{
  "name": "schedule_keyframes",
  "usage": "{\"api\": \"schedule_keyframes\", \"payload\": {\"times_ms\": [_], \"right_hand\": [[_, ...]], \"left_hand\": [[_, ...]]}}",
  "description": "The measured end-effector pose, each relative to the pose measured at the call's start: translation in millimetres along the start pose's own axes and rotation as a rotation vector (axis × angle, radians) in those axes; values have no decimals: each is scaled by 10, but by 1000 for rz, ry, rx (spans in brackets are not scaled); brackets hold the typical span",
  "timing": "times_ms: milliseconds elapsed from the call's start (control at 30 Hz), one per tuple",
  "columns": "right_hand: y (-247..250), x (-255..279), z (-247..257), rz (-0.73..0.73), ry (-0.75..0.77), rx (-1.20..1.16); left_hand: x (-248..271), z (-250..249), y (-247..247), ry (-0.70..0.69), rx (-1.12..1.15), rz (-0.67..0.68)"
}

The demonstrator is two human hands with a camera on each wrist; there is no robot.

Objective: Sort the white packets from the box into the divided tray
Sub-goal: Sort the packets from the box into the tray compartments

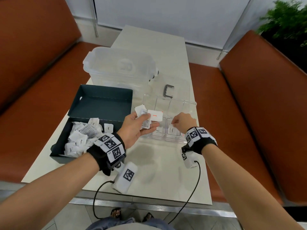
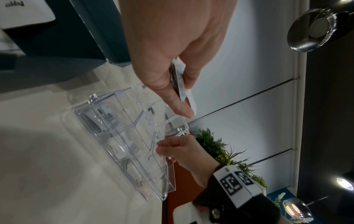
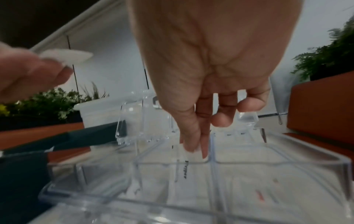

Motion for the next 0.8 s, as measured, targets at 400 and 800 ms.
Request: {"api": "schedule_keyframes", "payload": {"times_ms": [400,800], "right_hand": [[-311,-138,-3,20,-2,342],[-304,-67,-8,83,-9,325]], "left_hand": [[11,-53,59,1,4,-4],[-8,-25,59,13,4,-4]]}}
Point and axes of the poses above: each hand's wrist, its own x-axis away from the middle knuckle, its own y-axis out of the back of the hand, z = x × y, the point moved 5 cm from there along -x, towards the middle knuckle, and after that the axes turned 2 degrees about y, right-handed, at the moved point
